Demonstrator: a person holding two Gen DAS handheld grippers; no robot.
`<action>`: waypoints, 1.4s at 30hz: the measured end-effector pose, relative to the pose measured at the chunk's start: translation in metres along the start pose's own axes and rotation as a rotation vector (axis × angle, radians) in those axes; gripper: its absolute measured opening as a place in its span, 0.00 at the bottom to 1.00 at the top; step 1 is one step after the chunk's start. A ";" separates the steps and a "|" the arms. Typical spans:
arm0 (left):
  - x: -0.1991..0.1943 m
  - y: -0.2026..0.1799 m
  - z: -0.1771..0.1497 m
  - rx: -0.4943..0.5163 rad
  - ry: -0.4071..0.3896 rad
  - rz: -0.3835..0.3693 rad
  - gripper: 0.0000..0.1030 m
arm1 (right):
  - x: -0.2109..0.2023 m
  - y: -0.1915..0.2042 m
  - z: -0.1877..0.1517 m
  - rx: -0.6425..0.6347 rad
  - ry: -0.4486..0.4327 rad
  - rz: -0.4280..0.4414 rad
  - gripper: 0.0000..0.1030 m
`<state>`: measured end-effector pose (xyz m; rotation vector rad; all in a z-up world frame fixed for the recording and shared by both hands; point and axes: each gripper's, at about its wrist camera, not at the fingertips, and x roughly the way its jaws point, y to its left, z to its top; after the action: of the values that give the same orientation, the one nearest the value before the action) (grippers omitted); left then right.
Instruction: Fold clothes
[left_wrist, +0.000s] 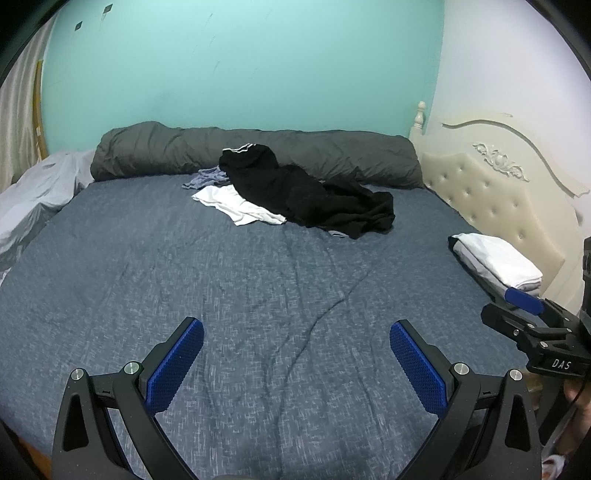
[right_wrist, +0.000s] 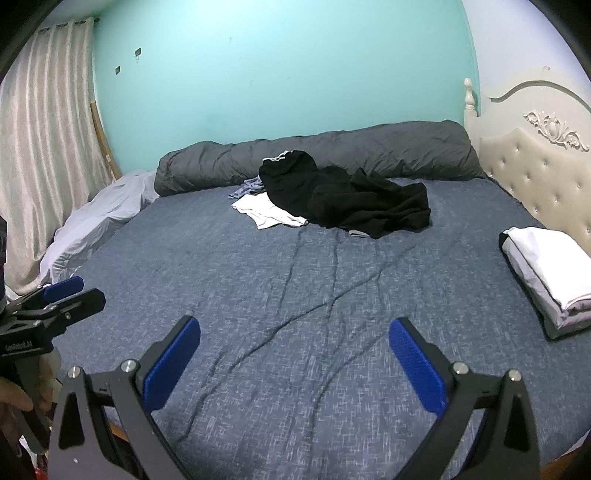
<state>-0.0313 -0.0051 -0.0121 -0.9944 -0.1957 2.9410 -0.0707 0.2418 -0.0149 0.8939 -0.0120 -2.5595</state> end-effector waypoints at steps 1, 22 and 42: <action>0.004 0.002 0.001 0.000 0.002 0.005 1.00 | 0.003 -0.001 0.001 0.002 0.004 0.001 1.00; 0.187 0.080 0.061 -0.056 0.051 0.059 1.00 | 0.202 -0.028 0.057 -0.075 0.091 0.030 1.00; 0.324 0.148 0.142 -0.114 0.162 0.027 1.00 | 0.379 -0.009 0.181 -0.141 0.127 0.032 1.00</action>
<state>-0.3739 -0.1450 -0.1142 -1.2528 -0.3499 2.8823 -0.4480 0.0766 -0.0969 0.9906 0.1872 -2.4353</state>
